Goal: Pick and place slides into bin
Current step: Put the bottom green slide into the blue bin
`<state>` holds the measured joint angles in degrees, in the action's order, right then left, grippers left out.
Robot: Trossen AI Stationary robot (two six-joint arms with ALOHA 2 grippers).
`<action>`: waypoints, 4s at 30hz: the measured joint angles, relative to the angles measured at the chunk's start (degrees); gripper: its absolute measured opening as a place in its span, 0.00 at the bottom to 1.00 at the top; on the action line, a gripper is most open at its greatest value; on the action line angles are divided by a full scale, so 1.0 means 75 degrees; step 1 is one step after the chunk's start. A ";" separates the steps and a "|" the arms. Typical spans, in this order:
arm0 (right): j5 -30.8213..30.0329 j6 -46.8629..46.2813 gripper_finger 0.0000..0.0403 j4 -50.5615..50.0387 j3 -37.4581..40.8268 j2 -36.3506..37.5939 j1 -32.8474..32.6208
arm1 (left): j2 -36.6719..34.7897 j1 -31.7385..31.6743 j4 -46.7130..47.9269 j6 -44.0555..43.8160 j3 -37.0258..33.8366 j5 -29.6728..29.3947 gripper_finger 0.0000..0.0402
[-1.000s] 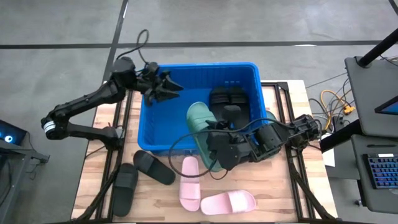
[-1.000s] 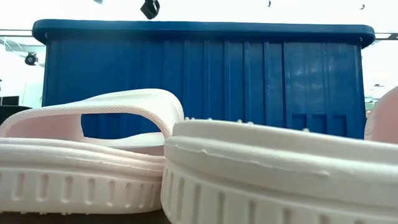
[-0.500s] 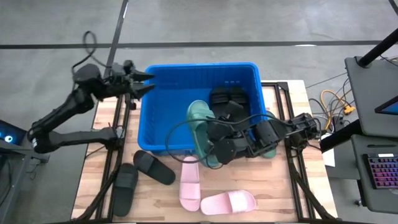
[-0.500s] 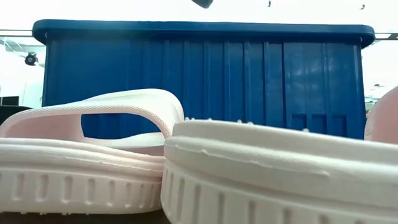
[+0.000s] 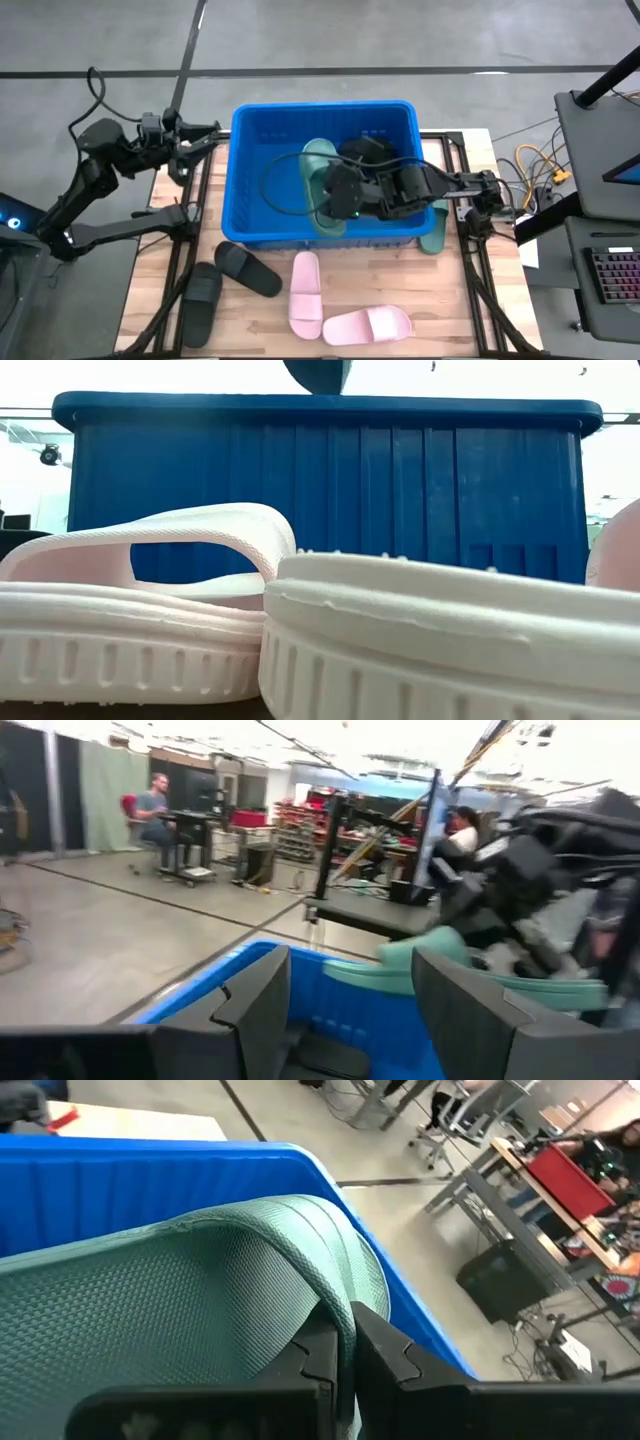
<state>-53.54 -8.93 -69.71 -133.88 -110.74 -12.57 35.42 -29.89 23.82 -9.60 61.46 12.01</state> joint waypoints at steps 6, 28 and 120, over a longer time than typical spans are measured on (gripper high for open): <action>0.0000 -0.0004 0.02 0.0032 0.0006 0.0000 0.0250 | -0.0152 0.0006 -0.0002 -0.0065 -0.0016 0.0343 0.48; 0.0629 0.0163 0.02 0.1456 0.0041 -0.0003 0.0622 | -0.0486 0.0000 -0.0304 -0.0672 -0.0348 0.0367 0.48; 0.1723 0.3441 0.02 0.6153 0.4076 -0.0015 0.2580 | -0.0694 0.0000 -0.0436 -0.1899 -0.0511 0.0594 0.48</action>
<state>-40.62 16.88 -23.56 -103.31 -110.85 6.79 30.22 -29.89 20.56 -23.84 57.63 16.47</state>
